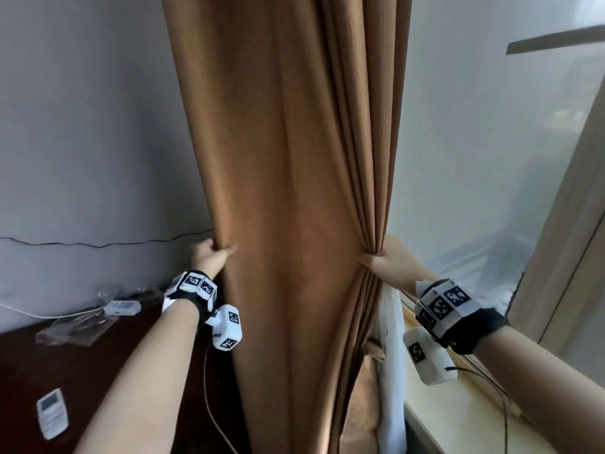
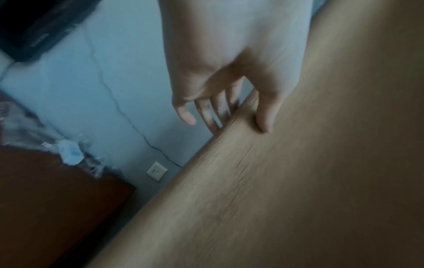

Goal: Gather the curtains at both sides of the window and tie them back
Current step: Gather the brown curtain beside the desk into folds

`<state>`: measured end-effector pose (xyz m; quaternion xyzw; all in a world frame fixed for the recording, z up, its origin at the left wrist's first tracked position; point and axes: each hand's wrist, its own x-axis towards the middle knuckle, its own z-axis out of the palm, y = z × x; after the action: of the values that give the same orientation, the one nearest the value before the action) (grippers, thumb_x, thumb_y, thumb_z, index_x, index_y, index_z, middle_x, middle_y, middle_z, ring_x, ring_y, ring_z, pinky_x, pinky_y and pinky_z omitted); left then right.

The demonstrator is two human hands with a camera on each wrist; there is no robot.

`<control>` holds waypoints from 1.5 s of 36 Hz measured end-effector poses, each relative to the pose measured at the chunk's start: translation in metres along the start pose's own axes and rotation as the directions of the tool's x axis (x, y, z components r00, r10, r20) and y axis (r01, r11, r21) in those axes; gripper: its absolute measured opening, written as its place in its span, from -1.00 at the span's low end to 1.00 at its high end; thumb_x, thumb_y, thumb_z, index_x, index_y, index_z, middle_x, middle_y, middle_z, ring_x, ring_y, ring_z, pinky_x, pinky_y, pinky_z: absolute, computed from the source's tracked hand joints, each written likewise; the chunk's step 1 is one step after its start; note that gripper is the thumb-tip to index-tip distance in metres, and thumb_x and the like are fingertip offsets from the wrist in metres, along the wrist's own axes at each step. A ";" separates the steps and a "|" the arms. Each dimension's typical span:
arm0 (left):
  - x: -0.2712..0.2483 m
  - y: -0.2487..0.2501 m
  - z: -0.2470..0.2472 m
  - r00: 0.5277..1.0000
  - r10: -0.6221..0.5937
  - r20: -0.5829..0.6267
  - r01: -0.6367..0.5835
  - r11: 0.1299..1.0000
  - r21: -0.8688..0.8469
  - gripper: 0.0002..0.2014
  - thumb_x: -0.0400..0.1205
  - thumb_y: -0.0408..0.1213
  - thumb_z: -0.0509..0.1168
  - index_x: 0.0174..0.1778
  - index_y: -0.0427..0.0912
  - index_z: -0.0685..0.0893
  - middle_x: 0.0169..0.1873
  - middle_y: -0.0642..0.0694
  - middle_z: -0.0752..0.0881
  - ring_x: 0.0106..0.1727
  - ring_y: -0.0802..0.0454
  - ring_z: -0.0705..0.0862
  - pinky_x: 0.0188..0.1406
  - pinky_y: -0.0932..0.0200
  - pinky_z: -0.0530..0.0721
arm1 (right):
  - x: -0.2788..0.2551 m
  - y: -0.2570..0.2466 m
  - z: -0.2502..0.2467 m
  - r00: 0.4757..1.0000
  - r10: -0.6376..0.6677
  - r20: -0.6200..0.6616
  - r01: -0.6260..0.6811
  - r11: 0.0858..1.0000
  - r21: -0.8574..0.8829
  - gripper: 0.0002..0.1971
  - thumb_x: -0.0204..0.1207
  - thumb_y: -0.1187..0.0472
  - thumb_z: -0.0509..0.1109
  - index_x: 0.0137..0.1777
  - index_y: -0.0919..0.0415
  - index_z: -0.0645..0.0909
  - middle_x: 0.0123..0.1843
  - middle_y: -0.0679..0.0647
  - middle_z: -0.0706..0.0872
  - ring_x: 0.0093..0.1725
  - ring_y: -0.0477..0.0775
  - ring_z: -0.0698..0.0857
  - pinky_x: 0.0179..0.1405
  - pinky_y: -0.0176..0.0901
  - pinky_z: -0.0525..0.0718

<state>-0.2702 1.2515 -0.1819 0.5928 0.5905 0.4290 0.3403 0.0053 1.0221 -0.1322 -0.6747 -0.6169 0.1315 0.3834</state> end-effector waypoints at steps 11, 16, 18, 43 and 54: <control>-0.092 0.046 0.037 0.951 0.249 0.182 -0.303 0.869 0.392 -0.54 0.52 0.02 0.33 -0.02 -0.39 0.67 0.01 -0.34 0.71 0.10 -0.31 0.70 0.07 -0.04 0.69 | 0.001 0.002 -0.002 0.996 0.081 -0.027 -0.081 0.997 -0.015 -0.82 0.42 0.31 0.29 -0.04 0.13 0.39 -0.23 -0.04 0.56 -0.15 0.09 0.57 -0.33 -0.23 0.42; -0.161 0.071 0.019 0.871 0.395 0.291 -0.488 0.755 0.438 -0.57 0.59 -0.05 0.31 -0.08 -0.46 0.67 -0.02 -0.46 0.69 0.08 -0.38 0.67 0.01 -0.01 0.60 | -0.010 -0.026 0.010 0.999 0.053 -0.011 -0.053 0.998 -0.028 -0.45 0.21 0.11 0.18 0.26 0.20 0.43 0.02 0.18 0.67 0.02 0.25 0.63 -0.05 -0.01 0.57; -0.183 0.078 0.034 0.818 0.443 0.367 -0.568 0.725 0.389 -0.63 0.58 -0.05 0.30 -0.28 -0.35 0.64 -0.13 -0.43 0.71 -0.01 -0.40 0.69 -0.05 -0.03 0.61 | -0.011 -0.022 0.010 0.998 0.062 -0.031 -0.063 0.997 -0.038 -0.42 0.21 0.10 0.18 0.30 0.22 0.42 0.06 0.22 0.69 0.06 0.29 0.64 0.01 0.01 0.60; -0.174 0.091 0.078 0.556 0.250 0.793 -0.580 0.800 0.154 -0.55 0.43 -0.42 0.30 0.28 -0.23 0.59 0.04 -0.20 0.69 0.06 -0.08 0.65 0.08 0.07 0.65 | -0.015 -0.021 0.011 0.995 0.074 -0.072 -0.077 0.996 -0.036 -0.52 0.45 0.17 0.42 0.35 0.21 0.41 0.08 0.14 0.65 0.13 0.24 0.64 0.04 -0.11 0.50; -0.013 0.017 0.058 0.987 0.066 0.146 -0.092 0.979 0.179 -0.53 0.37 -0.32 0.28 0.25 -0.16 0.57 0.17 -0.20 0.67 0.24 -0.18 0.65 0.31 0.03 0.58 | -0.019 -0.017 -0.006 0.996 0.050 0.067 -0.051 0.999 0.017 -0.51 0.31 0.15 0.32 0.04 0.62 0.53 0.01 0.52 0.67 -0.05 0.41 0.66 0.00 0.22 0.62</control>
<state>-0.2096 1.2435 -0.1909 0.6736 0.5785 0.3429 0.3065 -0.0076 1.0011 -0.1226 -0.6816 -0.6108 0.1696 0.3655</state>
